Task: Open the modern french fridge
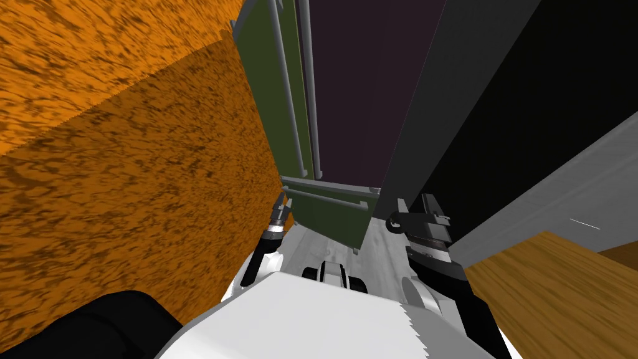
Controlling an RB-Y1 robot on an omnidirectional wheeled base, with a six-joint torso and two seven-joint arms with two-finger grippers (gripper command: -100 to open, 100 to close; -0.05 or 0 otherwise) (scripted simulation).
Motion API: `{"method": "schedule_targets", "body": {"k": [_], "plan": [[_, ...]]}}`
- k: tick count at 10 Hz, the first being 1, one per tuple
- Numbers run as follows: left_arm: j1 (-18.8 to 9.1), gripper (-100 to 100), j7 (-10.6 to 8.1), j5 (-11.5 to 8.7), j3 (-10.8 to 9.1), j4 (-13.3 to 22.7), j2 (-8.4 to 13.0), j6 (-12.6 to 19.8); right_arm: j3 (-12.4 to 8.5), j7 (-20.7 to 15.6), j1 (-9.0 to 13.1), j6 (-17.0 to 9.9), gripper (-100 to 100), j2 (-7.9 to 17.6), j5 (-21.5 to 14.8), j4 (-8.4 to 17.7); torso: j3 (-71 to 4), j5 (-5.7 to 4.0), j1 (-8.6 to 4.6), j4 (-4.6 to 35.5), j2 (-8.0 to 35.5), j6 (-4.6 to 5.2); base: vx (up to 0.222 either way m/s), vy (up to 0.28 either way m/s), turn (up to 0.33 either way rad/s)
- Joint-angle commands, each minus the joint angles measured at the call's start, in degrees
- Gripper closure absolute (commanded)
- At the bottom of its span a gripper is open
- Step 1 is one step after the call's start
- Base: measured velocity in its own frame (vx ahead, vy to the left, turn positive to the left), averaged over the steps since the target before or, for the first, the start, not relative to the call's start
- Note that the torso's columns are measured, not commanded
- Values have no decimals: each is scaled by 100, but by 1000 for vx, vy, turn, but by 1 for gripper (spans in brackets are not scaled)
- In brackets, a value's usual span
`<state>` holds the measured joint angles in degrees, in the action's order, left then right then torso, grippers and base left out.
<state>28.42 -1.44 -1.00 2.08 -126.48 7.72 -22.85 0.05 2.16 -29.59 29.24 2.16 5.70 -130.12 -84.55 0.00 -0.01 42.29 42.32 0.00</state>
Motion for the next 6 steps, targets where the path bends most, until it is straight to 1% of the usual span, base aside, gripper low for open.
{"method": "schedule_targets", "body": {"k": [1,6], "plan": [[-147,-100,27,38,67,372,8,-31,0,0,0,0,0,0,0,0,-1,0,1,-1,-2,-1,58,14,-48],[-373,-100,50,85,162,991,-38,-71,0,0,0,0,0,0,0,0,-3,-1,0,-1,-4,0,55,17,-48]]}}
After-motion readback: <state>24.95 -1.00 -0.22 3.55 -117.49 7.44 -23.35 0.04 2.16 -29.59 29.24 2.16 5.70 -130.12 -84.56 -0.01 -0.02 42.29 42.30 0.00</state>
